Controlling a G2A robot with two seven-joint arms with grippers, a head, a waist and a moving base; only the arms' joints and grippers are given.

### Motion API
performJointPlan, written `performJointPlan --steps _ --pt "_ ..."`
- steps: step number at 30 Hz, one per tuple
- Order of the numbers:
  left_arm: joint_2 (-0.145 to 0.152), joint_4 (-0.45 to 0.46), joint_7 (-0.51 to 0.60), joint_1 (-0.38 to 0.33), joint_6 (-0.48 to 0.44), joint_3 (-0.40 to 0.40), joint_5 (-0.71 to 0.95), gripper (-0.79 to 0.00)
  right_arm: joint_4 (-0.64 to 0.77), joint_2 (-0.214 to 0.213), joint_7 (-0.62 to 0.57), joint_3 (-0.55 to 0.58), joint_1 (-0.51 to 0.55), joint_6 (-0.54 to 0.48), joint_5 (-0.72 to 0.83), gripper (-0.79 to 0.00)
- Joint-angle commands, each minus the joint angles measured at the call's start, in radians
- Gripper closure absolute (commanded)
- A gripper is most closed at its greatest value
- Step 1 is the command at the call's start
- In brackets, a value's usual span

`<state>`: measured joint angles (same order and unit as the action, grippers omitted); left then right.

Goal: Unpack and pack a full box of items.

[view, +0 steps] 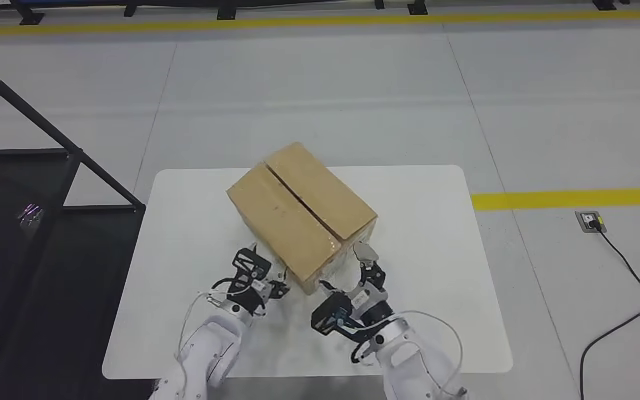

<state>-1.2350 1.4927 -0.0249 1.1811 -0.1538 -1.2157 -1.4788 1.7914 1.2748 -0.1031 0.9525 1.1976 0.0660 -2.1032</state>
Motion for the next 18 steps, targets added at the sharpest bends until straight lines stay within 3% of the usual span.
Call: performJointPlan --steps 1,7,15,18 --pt "-0.001 -0.004 0.001 -0.003 -0.012 0.007 -0.006 -0.785 0.003 0.001 -0.001 0.006 0.002 0.003 -0.001 -0.785" --pt "0.005 0.0 -0.025 0.025 0.012 -0.05 0.018 -0.785 0.028 0.001 0.01 0.035 0.028 0.005 -0.001 -0.785" --pt "0.021 -0.003 -0.072 0.095 0.09 -0.261 0.195 -0.785 -0.022 0.014 0.004 -0.001 0.036 -0.054 0.044 -0.785" --pt "0.024 -0.014 -0.067 0.099 0.102 -0.323 0.268 -0.785 -0.076 0.034 -0.032 -0.061 0.012 -0.021 0.051 -0.785"
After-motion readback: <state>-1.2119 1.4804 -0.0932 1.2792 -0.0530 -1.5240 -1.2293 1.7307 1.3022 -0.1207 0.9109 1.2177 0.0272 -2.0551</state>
